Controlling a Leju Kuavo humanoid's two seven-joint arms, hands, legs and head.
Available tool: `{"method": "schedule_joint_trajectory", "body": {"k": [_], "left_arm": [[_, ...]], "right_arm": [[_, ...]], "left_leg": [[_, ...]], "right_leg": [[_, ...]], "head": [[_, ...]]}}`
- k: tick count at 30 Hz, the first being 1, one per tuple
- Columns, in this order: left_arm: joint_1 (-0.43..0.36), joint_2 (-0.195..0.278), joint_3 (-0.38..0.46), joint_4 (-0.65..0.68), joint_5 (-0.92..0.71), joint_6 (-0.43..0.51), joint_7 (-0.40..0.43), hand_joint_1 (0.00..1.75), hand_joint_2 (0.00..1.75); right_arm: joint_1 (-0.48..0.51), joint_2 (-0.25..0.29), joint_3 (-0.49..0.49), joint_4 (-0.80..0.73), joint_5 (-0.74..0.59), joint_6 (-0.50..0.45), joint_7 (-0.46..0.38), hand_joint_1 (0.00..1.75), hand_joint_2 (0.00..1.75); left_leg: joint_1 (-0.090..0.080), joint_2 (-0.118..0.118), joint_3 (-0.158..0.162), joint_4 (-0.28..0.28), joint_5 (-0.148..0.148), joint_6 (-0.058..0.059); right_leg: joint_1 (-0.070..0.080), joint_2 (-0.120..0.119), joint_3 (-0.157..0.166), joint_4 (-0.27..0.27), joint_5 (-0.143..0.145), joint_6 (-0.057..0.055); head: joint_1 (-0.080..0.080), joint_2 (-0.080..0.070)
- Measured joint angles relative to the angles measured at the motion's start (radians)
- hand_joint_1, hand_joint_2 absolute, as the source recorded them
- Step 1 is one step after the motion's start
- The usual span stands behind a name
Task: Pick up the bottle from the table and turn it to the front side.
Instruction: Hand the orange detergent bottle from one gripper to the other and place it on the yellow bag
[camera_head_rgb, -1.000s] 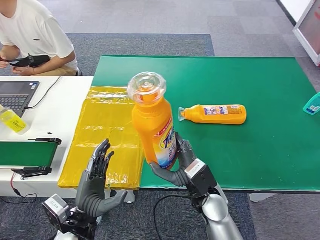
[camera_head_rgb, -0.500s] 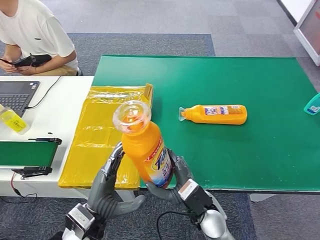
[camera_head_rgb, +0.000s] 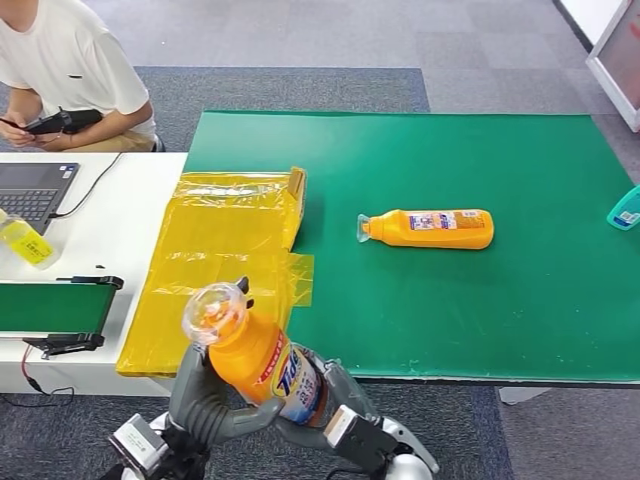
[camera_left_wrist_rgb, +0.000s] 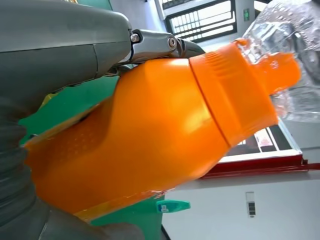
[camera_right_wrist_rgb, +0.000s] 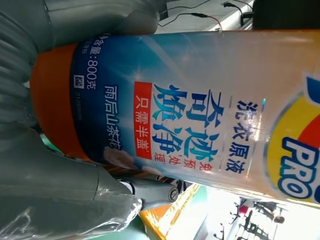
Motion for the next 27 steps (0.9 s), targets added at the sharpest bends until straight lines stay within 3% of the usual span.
{"method": "schedule_joint_trajectory", "body": {"k": [8,13,20,27], "left_arm": [[0.007,-0.014,0.036,-0.014,0.186,-0.08,0.009,0.0,1.75],[0.013,-0.02,0.056,-0.01,0.202,-0.113,0.015,0.0,1.75],[0.013,-0.018,0.044,-0.004,0.243,-0.142,0.04,0.0,1.75],[0.027,0.037,-0.021,0.047,0.348,-0.13,0.068,0.0,1.75]], "right_arm": [[0.0,-0.018,0.054,0.044,0.096,-0.108,0.014,1.75,1.75],[-0.003,-0.021,0.074,0.04,0.177,-0.17,0.035,1.75,1.75],[-0.002,-0.029,0.078,0.025,0.2,-0.187,0.042,1.75,1.75],[-0.002,-0.037,0.077,0.009,0.217,-0.195,0.026,1.75,1.75]], "left_leg": [[0.0,0.0,0.0,0.0,0.0,0.0],[0.0,0.0,0.0,0.0,0.0,0.0],[0.0,0.0,0.0,0.0,0.0,0.0],[0.0,0.0,0.0,0.0,0.0,0.0]], "right_leg": [[0.0,0.0,0.0,0.0,0.0,0.0],[0.0,0.0,0.0,0.0,0.0,0.0],[0.0,0.0,0.0,0.0,0.0,0.0],[0.0,0.0,0.0,0.0,0.0,0.0]], "head": [[0.0,0.0],[0.0,0.0],[0.0,0.0],[0.0,0.0]]}}
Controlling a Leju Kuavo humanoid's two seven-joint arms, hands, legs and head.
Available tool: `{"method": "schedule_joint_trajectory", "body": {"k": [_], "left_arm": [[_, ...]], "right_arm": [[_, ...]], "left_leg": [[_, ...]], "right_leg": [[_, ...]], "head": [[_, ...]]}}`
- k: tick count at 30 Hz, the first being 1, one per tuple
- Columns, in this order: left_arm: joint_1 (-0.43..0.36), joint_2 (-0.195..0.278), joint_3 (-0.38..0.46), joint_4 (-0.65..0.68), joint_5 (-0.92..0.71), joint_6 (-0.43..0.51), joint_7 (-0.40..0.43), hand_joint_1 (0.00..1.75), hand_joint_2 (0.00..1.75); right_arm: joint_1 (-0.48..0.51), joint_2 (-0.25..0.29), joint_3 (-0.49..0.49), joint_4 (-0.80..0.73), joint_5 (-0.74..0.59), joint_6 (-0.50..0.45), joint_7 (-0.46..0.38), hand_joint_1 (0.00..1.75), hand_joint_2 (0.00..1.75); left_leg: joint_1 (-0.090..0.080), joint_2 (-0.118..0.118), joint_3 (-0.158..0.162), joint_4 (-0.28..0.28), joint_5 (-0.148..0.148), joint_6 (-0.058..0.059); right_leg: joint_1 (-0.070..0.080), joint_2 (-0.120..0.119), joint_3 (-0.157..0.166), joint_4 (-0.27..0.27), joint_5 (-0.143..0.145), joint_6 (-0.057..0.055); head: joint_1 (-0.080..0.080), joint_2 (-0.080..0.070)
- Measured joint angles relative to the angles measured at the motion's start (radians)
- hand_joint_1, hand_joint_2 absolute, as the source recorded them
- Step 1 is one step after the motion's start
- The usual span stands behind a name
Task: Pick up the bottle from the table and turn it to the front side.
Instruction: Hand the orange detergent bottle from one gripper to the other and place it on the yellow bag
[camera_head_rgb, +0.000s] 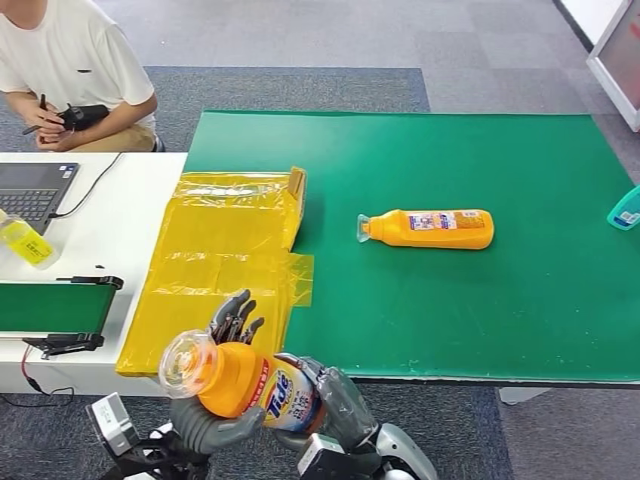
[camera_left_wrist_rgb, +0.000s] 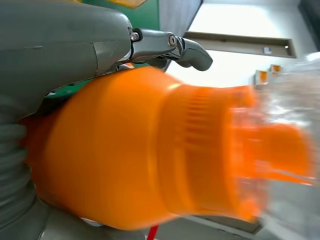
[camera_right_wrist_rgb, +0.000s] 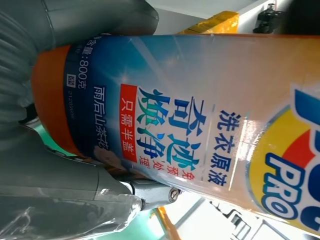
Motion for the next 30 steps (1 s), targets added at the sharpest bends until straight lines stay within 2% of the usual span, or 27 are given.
{"method": "schedule_joint_trajectory", "body": {"k": [12,30], "left_arm": [[0.014,0.091,-0.089,0.032,-0.014,0.085,0.003,0.0,1.75],[0.009,0.119,-0.107,0.007,-0.086,0.081,-0.04,0.0,1.75]], "right_arm": [[-0.002,-0.001,-0.004,-0.018,0.041,-0.009,-0.014,1.75,1.75],[-0.008,-0.001,0.011,-0.003,0.083,-0.054,0.013,1.75,1.75]], "left_leg": [[0.0,0.0,0.0,0.0,0.0,0.0],[0.0,0.0,0.0,0.0,0.0,0.0]], "right_leg": [[0.0,0.0,0.0,0.0,0.0,0.0],[0.0,0.0,0.0,0.0,0.0,0.0]], "head": [[0.0,0.0],[0.0,0.0]]}}
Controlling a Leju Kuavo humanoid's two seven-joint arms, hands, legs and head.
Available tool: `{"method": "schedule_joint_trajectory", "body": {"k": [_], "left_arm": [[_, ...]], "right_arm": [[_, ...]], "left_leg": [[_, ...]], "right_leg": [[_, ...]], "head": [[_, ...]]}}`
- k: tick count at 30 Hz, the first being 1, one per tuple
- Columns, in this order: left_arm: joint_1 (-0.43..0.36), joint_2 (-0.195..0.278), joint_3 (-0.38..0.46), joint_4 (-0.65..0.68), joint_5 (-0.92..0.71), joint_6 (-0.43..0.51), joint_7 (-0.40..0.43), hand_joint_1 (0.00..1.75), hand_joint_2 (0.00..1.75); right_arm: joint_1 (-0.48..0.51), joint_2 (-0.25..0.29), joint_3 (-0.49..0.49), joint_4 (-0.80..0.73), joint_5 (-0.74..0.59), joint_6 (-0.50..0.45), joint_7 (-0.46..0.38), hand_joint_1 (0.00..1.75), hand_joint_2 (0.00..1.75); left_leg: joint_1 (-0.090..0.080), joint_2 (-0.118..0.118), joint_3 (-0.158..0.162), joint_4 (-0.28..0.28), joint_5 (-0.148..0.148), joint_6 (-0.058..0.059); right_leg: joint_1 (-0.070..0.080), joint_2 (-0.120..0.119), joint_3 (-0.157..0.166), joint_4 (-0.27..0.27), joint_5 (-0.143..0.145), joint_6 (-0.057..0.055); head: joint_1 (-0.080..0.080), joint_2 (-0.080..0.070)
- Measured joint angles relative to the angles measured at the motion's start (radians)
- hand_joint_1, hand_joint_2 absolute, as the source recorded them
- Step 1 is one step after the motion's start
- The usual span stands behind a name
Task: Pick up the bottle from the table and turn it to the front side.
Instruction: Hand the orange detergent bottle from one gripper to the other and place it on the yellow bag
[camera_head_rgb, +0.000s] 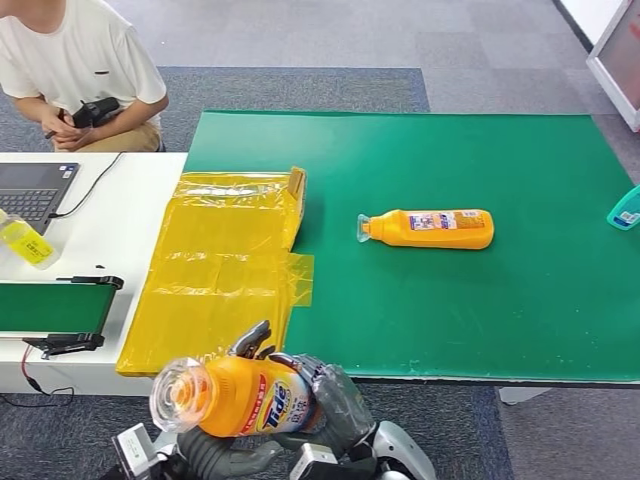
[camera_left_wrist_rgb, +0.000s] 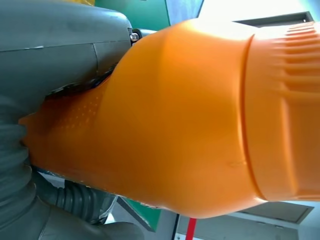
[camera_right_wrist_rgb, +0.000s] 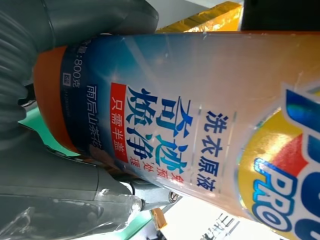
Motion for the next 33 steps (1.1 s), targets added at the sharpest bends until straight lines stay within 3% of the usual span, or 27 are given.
{"method": "schedule_joint_trajectory", "body": {"k": [4,5,8,9,15,26,29,30,33], "left_arm": [[0.0,0.003,0.0,-0.003,0.0,-0.005,-0.012,0.0,1.75],[0.0,0.004,0.0,-0.004,0.0,-0.008,-0.016,0.12,1.75],[-0.001,0.006,0.0,-0.004,0.0,-0.014,-0.024,1.25,1.75],[-0.001,0.006,0.0,-0.004,0.0,-0.014,-0.026,1.5,1.75],[-0.001,0.009,0.0,-0.004,0.0,-0.013,-0.033,1.75,1.75],[-0.006,0.012,-0.001,-0.004,-0.019,0.004,-0.037,1.75,1.75],[-0.001,0.011,0.0,-0.006,-0.047,0.046,-0.03,1.75,1.75],[0.005,0.007,0.001,-0.011,-0.092,0.089,-0.02,1.75,1.75],[0.04,-0.017,0.003,-0.058,-0.339,0.252,0.03,1.75,1.75]], "right_arm": [[-0.005,0.0,0.007,0.009,0.017,-0.019,0.005,1.75,1.75],[-0.006,0.0,0.009,0.009,0.02,-0.021,0.006,1.75,1.75],[-0.007,0.0,0.014,0.01,0.028,-0.024,0.007,1.75,1.75],[-0.007,0.0,0.015,0.011,0.029,-0.024,0.008,1.75,1.75],[-0.007,0.0,0.022,0.011,0.029,-0.024,0.014,1.75,1.75],[-0.01,-0.003,0.033,0.01,0.019,-0.019,0.027,1.75,1.75],[-0.012,-0.003,0.033,0.01,0.017,-0.018,0.035,1.75,1.75],[-0.011,-0.003,0.033,0.01,0.017,-0.019,0.042,1.65,1.75],[-0.008,-0.004,0.032,0.0,0.026,-0.028,0.072,0.44,1.75]], "left_leg": [[0.0,0.0,0.0,0.0,0.0,0.0],[0.0,0.0,0.0,0.0,0.0,0.0],[0.0,0.0,0.0,0.0,0.0,0.0],[0.0,0.0,0.0,0.0,0.0,0.0],[0.0,0.0,0.0,0.0,0.0,0.0],[0.0,0.0,0.0,0.0,0.0,0.0],[0.0,0.0,0.0,0.0,0.0,0.0],[0.0,0.0,0.0,0.0,0.0,0.0],[0.0,0.0,0.0,0.0,0.0,0.0]], "right_leg": [[0.0,0.0,0.0,0.0,0.0,0.0],[0.0,0.0,0.0,0.0,0.0,0.0],[0.0,0.0,0.0,0.0,0.0,0.0],[0.0,0.0,0.0,0.0,0.0,0.0],[0.0,0.0,0.0,0.0,0.0,0.0],[0.0,0.0,0.0,0.0,0.0,0.0],[0.0,0.0,0.0,0.0,0.0,0.0],[0.0,0.0,0.0,0.0,0.0,0.0],[0.0,0.0,-0.001,0.0,0.0,0.0]], "head": [[0.0,0.0],[0.0,0.0],[0.0,0.0],[0.0,0.0],[0.0,0.0],[0.0,0.0],[0.0,0.0],[0.0,0.0],[0.0,0.0]]}}
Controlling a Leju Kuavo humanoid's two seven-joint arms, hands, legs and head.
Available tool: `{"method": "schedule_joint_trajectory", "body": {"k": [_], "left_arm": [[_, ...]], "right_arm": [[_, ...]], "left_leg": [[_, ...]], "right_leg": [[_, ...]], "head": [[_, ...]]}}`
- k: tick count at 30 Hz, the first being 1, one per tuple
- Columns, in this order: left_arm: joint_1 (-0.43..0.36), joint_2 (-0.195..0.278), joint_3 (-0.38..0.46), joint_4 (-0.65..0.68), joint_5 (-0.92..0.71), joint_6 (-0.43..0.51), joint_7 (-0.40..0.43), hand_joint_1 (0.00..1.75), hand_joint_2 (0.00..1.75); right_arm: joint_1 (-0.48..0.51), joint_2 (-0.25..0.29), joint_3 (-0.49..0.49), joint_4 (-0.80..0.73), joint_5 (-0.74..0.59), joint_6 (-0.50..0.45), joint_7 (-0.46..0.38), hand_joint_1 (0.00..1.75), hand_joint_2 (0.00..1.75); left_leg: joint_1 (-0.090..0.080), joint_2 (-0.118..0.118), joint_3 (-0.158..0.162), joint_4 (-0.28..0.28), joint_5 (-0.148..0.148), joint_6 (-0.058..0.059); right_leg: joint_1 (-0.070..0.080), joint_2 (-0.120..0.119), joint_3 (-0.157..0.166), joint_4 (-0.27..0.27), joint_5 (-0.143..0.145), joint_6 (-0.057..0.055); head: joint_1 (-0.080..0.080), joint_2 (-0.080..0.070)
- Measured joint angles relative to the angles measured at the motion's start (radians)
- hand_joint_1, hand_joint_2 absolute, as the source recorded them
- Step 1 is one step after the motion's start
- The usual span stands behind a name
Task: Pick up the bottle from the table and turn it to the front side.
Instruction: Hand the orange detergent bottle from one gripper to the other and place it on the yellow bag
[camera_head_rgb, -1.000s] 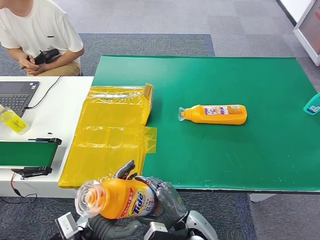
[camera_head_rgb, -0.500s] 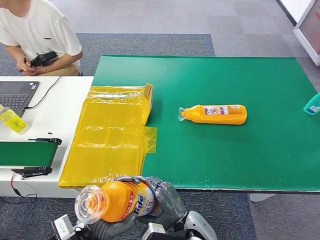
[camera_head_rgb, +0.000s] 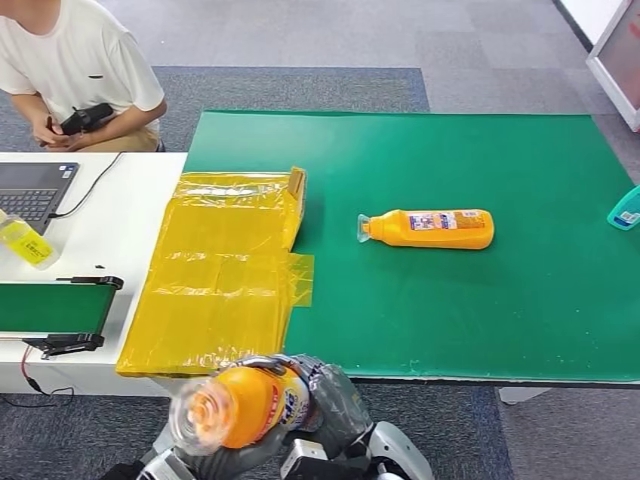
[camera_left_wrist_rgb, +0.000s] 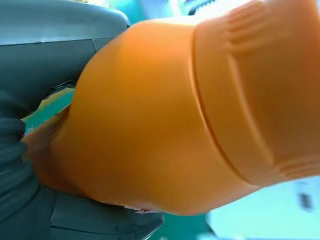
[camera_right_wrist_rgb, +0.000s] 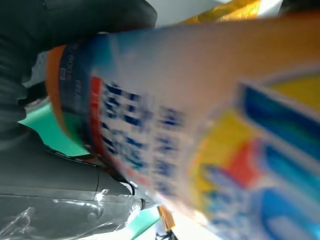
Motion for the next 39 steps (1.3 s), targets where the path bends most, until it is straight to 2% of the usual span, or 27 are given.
{"method": "schedule_joint_trajectory", "body": {"k": [1,3,8,14,18,21,27,33,36,39], "left_arm": [[0.011,-0.009,0.0,-0.021,-0.069,0.032,0.014,1.75,1.75],[0.024,-0.022,0.002,-0.06,-0.164,0.075,0.025,1.75,1.75],[0.035,-0.054,0.025,-0.151,-0.355,0.189,0.035,1.75,1.75],[0.036,-0.061,0.033,-0.226,-0.501,0.277,0.043,1.75,1.75],[0.031,-0.068,0.035,-0.265,-0.672,0.334,0.104,1.75,1.75],[0.018,-0.068,0.038,-0.272,-0.855,0.36,0.183,1.75,1.75],[-0.089,-0.047,0.069,-0.229,-1.044,0.348,0.342,1.75,1.75],[-0.183,-0.018,0.127,-0.148,-1.085,0.299,0.391,1.75,1.75],[-0.275,0.011,0.186,-0.03,-1.097,0.251,0.41,1.75,1.75],[-0.396,0.034,0.274,0.155,-1.121,0.225,0.413,1.75,1.75]], "right_arm": [[0.001,0.0,0.0,-0.007,0.004,-0.003,0.009,0.1,1.75],[0.003,0.0,0.0,-0.021,0.008,-0.006,0.026,0.0,1.75],[0.024,-0.004,-0.006,-0.047,0.008,-0.011,0.062,0.0,1.75],[0.045,-0.005,-0.02,-0.074,-0.021,-0.008,0.071,0.0,1.75],[0.052,-0.005,-0.026,-0.086,-0.029,-0.003,0.071,0.0,1.75],[0.054,-0.005,-0.028,-0.09,-0.039,0.006,0.064,0.0,1.75],[0.05,-0.002,-0.031,-0.089,-0.104,0.072,0.013,0.0,1.75],[0.039,0.001,-0.031,-0.085,-0.137,0.119,-0.017,0.0,1.75],[0.008,0.005,-0.03,-0.064,-0.17,0.174,-0.045,0.0,1.75],[-0.029,0.014,-0.026,-0.027,-0.183,0.196,-0.067,0.0,1.75]], "left_leg": [[0.0,0.0,0.0,0.0,0.0,0.0],[0.0,0.0,0.0,0.0,0.0,0.0],[0.0,0.0,0.0,0.0,0.0,0.0],[0.0,0.0,0.0,0.0,0.0,0.0],[0.0,0.0,0.0,0.0,0.0,0.0],[0.0,0.0,0.0,0.0,0.0,0.0],[0.0,0.0,0.0,0.0,0.001,-0.001],[0.001,0.0,0.0,0.0,0.002,-0.001],[0.001,0.0,0.0,0.0,0.002,-0.002],[0.001,0.0,0.0,0.0,0.005,-0.003]], "right_leg": [[0.0,0.0,0.0,0.0,0.0,0.0],[0.0,0.0,0.0,0.0,0.0,0.0],[0.0,0.0,0.0,0.0,0.0,0.0],[0.0,0.0,0.0,0.0,0.0,0.0],[0.0,0.0,0.001,0.0,0.0,0.0],[0.0,0.0,0.0,0.0,0.0,0.0],[0.0,0.0,0.001,0.0,0.001,-0.001],[0.001,0.0,0.001,0.0,0.001,-0.001],[0.001,0.0,0.0,0.0,0.002,-0.001],[0.002,0.0,0.0,0.001,0.004,-0.003]], "head": [[0.0,0.0],[0.0,0.0],[0.0,0.0],[0.0,0.0],[0.0,0.0],[0.0,0.0],[0.0,0.0],[0.0,0.0],[0.0,0.0],[0.0,0.0]]}}
